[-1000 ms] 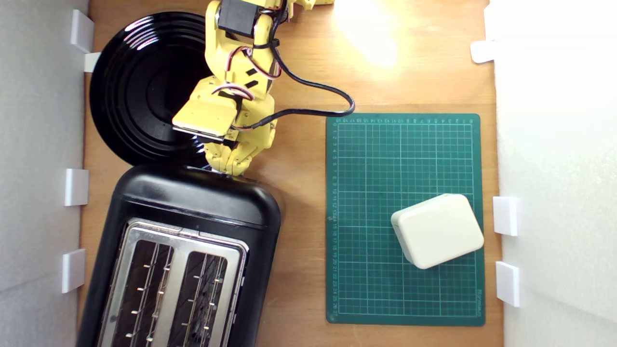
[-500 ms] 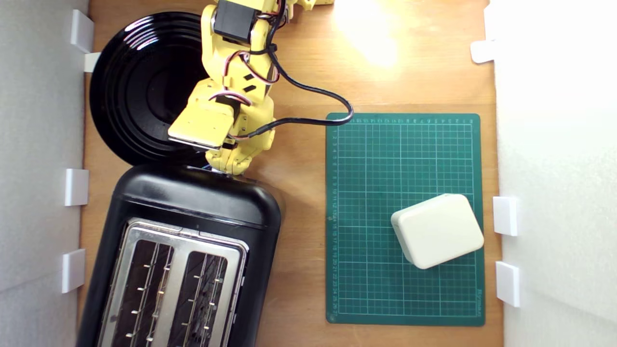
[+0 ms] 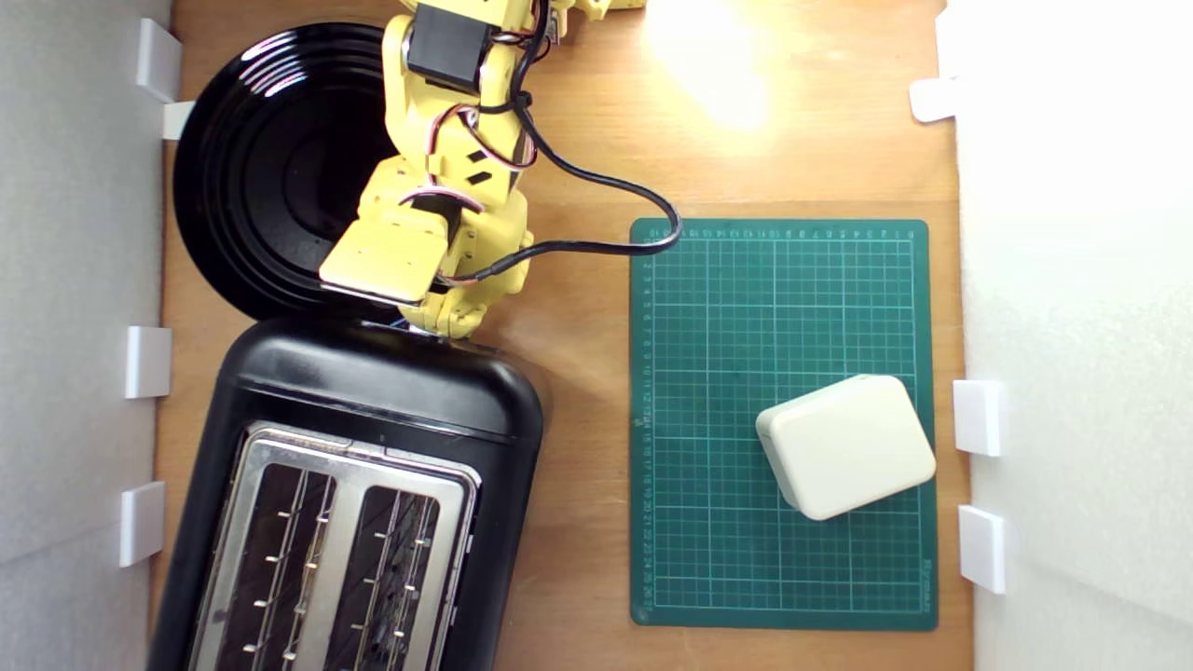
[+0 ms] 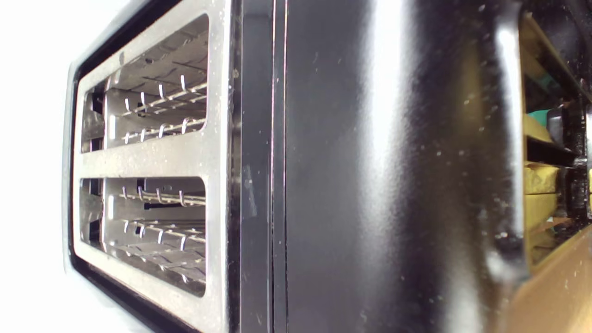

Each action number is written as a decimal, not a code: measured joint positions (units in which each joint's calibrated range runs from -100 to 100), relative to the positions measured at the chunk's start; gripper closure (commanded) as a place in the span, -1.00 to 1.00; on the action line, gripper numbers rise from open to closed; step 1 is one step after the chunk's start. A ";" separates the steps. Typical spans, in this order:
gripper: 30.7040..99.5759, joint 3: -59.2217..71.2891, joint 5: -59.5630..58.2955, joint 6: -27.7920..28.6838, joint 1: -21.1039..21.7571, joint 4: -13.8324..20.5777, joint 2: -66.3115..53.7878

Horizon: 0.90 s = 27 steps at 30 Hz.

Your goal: Start toaster

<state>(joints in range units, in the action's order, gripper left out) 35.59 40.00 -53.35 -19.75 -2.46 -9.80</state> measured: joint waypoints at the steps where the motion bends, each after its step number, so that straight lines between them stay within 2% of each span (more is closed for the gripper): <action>1: 0.98 -0.19 0.09 0.00 0.00 0.10 0.00; 27: 0.98 -9.73 1.45 1.94 0.18 0.19 1.00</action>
<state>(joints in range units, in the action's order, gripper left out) 25.86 41.45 -51.41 -19.57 -2.26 -8.80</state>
